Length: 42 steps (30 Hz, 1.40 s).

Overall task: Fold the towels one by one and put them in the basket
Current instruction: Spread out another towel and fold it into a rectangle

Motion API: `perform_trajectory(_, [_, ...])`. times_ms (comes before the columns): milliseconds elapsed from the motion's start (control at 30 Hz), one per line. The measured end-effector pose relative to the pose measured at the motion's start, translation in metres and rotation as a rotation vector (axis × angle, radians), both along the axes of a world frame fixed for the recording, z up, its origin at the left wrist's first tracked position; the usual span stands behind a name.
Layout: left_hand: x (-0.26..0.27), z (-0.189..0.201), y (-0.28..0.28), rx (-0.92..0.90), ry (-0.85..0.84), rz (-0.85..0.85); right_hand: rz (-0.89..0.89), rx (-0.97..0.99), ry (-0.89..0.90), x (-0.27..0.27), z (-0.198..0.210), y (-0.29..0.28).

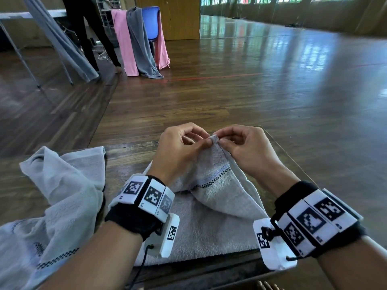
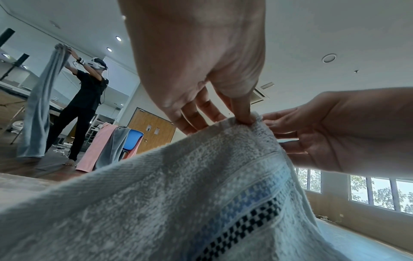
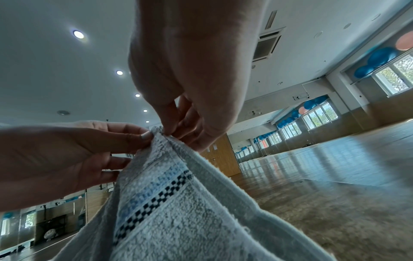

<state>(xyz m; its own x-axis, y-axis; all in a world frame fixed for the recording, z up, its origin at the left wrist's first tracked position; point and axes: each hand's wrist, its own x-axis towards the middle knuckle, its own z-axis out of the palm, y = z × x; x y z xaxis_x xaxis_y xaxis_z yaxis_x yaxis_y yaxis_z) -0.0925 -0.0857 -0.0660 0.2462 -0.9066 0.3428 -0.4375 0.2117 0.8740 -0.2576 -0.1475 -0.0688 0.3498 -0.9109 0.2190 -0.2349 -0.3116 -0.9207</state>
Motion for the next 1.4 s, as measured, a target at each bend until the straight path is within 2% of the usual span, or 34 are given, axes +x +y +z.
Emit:
perform_trajectory(267, [0.002,-0.007,-0.005,-0.032,-0.063,0.011,0.048,0.010,0.006,0.001,0.004,0.004])
perform_trajectory(367, [0.004,-0.010,-0.006,0.012,-0.158,0.012,0.049,-0.013,0.026,0.001,0.004,0.005])
perform_trajectory(533, [0.014,-0.011,-0.005,0.130,-0.162,-0.190,0.066,-0.066,0.057,0.001,0.004,0.003])
perform_trajectory(633, [0.014,-0.010,-0.002,0.132,-0.182,-0.241,0.080,-0.092,0.082,-0.001,0.003,0.001])
perform_trajectory(867, [0.026,-0.014,0.000,0.104,-0.362,-0.146,-0.044,-0.127,0.066,-0.023,0.006,-0.016])
perform_trajectory(1067, [0.050,-0.031,0.003,0.231,-0.498,-0.128,-0.121,-0.112,0.064,-0.043,-0.003,-0.033])
perform_trajectory(1200, [0.069,-0.036,0.009,0.290,-0.621,-0.014,-0.185,-0.096,0.109,-0.055,-0.013,-0.043])
perform_trajectory(1400, [0.096,-0.050,0.024,0.306,-0.589,0.080,-0.251,-0.082,0.199,-0.068,-0.029,-0.051])
